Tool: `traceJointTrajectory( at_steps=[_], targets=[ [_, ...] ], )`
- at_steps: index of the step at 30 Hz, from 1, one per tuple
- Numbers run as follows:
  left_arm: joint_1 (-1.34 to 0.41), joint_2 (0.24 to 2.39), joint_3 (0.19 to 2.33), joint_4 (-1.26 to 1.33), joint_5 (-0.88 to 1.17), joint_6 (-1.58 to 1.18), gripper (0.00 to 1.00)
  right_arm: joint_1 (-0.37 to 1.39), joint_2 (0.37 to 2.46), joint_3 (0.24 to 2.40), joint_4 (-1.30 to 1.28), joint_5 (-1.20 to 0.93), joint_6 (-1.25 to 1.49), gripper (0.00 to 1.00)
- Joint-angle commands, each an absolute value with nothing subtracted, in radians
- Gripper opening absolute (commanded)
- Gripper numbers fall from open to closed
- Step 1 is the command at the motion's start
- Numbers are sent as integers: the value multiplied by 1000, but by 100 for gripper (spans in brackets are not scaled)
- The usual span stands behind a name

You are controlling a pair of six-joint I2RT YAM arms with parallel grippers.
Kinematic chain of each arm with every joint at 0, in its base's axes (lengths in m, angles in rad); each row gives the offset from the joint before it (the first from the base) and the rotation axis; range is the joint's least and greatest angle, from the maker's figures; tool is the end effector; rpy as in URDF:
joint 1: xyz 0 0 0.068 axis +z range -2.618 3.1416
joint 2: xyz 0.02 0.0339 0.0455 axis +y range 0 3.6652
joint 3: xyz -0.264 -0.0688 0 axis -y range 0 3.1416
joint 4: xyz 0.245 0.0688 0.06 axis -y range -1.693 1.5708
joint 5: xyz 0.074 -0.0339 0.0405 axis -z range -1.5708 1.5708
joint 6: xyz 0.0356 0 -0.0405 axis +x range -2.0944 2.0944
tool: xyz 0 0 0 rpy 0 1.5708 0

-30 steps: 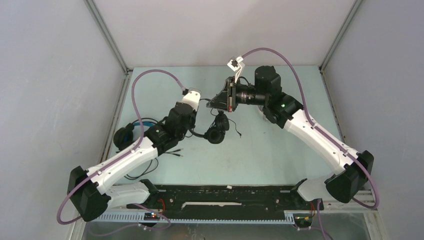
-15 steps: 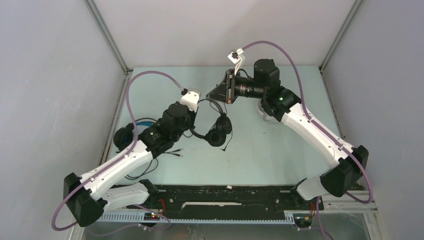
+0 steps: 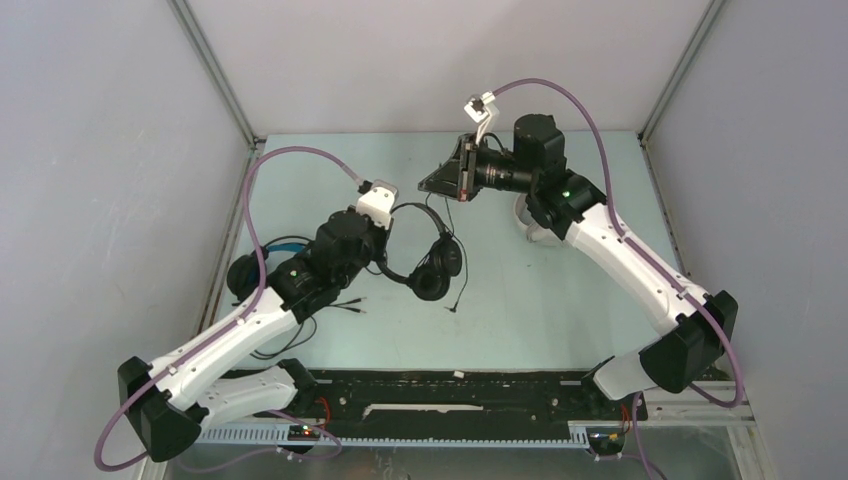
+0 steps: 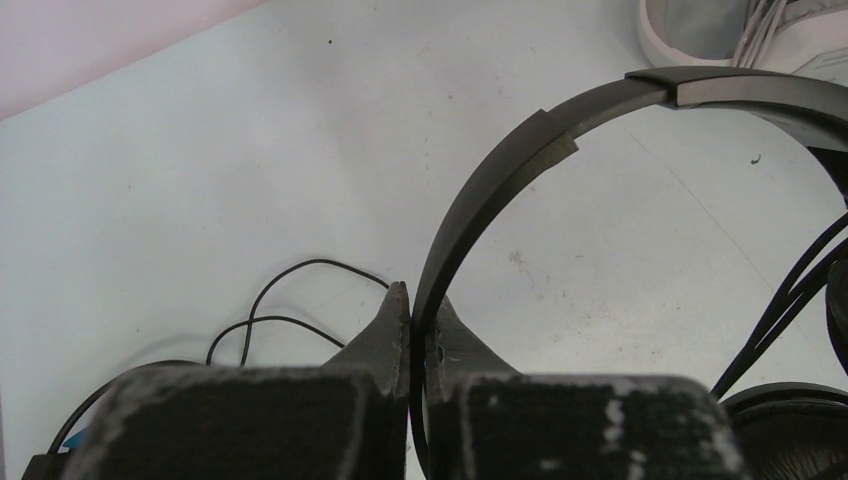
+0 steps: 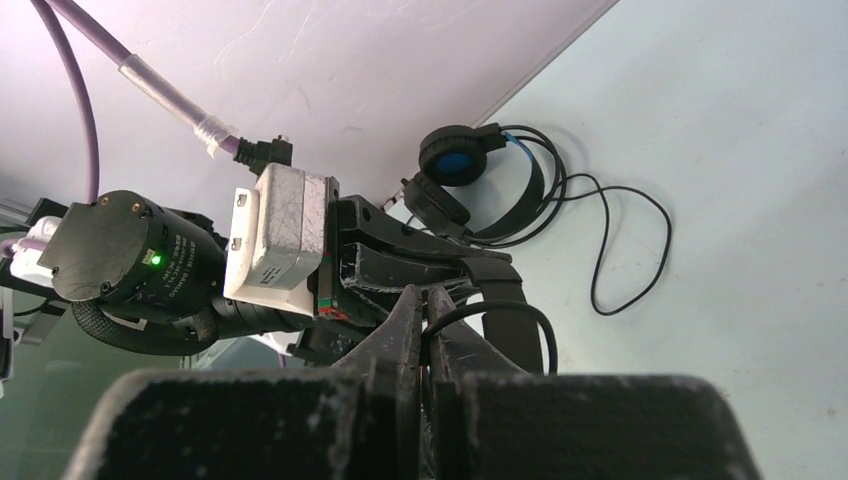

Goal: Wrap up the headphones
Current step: Wrap the headphones cable around the headphones.

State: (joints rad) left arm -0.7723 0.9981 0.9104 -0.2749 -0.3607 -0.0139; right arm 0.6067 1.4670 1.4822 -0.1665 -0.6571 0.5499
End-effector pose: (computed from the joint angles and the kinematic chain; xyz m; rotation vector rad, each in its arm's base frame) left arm 0.1711 -0.1491 0.3356 0.4808 1.8519 -0.1821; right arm 0.2651 0.2104 0.4244 -0.5880 1.8150 1.3825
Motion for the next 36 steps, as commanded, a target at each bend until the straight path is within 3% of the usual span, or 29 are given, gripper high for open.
traceJointTrajectory(
  at_steps=[1, 36],
  targets=[
    [-779, 972, 919, -254, -362, -14, 0, 602, 1423, 1509, -164, -594, 538, 0],
    [-785, 900, 896, -300, -247, 26, 0, 512, 1368, 1417, -188, -419, 516, 0]
  ],
)
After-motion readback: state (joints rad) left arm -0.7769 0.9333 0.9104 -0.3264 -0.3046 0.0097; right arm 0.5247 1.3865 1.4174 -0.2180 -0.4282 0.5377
